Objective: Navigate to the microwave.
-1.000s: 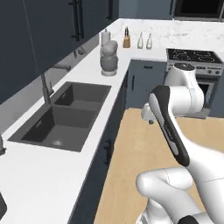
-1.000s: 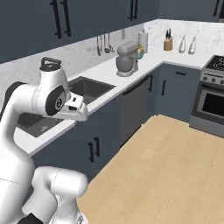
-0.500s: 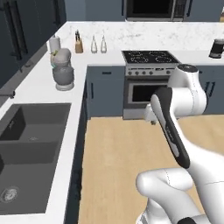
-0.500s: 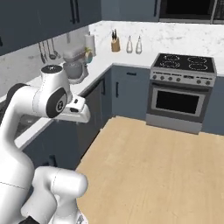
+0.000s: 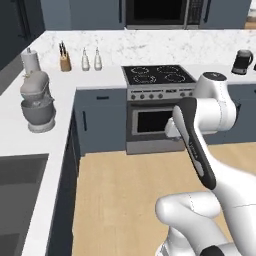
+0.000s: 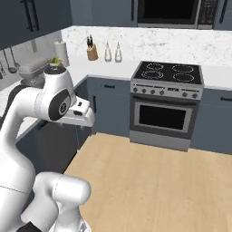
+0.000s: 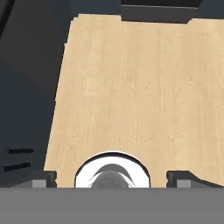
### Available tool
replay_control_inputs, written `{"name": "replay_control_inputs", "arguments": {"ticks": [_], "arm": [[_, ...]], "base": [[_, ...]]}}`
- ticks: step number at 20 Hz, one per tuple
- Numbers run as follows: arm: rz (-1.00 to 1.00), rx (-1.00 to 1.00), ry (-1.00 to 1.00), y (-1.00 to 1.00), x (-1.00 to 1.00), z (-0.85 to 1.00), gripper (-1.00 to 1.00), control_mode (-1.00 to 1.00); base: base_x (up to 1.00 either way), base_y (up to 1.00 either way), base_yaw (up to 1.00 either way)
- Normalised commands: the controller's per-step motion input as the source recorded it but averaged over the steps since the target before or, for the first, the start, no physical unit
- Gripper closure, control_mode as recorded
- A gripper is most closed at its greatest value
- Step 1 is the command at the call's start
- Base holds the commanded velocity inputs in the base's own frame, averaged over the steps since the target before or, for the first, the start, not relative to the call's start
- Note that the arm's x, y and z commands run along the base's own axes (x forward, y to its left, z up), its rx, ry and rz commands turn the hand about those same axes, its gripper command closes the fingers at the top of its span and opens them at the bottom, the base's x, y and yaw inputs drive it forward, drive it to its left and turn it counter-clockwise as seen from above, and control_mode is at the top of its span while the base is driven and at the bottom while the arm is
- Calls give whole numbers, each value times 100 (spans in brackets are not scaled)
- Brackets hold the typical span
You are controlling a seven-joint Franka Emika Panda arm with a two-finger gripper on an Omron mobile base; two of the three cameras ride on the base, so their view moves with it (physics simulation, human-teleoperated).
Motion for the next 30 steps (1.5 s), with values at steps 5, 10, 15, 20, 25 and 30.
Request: {"name": "replay_control_inputs", "arguments": {"ticks": [5,10,15,20,25,30], "arm": [[0,0,0,0,0,0,-100,100],[0,0,0,0,0,0,-100,100],[0,0,0,0,0,0,-100,100],[0,0,0,0,0,0,-100,100],[0,0,0,0,0,0,-100,100],[0,0,0,0,0,0,-100,100]], "base": [[99,-88,0],[93,-84,0],[93,-48,0],[94,-11,0],[95,-1,0],[83,-8,0]]}}
